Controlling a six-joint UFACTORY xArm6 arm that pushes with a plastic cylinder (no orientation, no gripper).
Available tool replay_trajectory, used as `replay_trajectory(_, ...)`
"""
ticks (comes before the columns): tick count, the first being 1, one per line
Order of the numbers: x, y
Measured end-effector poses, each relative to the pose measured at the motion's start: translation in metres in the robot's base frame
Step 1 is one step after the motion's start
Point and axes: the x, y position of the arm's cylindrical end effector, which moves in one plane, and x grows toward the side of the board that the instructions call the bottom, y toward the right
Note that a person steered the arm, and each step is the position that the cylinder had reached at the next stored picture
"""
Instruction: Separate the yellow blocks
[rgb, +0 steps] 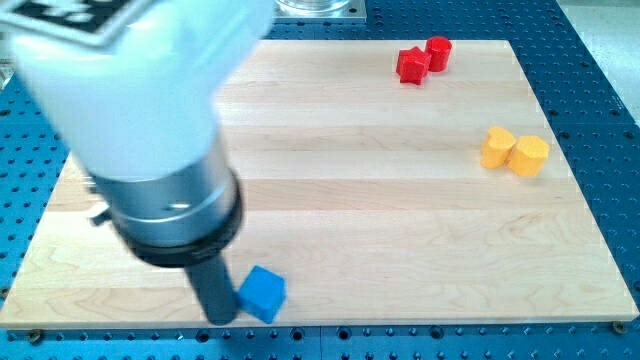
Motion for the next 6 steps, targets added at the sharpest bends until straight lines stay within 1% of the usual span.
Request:
replay_trajectory(1, 0.001, 0.076)
replay_trajectory(2, -0.014, 0.176)
replay_trajectory(3, -0.061, 0.214)
replay_trajectory(4, -0.073, 0.214)
replay_trajectory(5, -0.105, 0.222)
replay_trajectory(6, -0.177, 0.233)
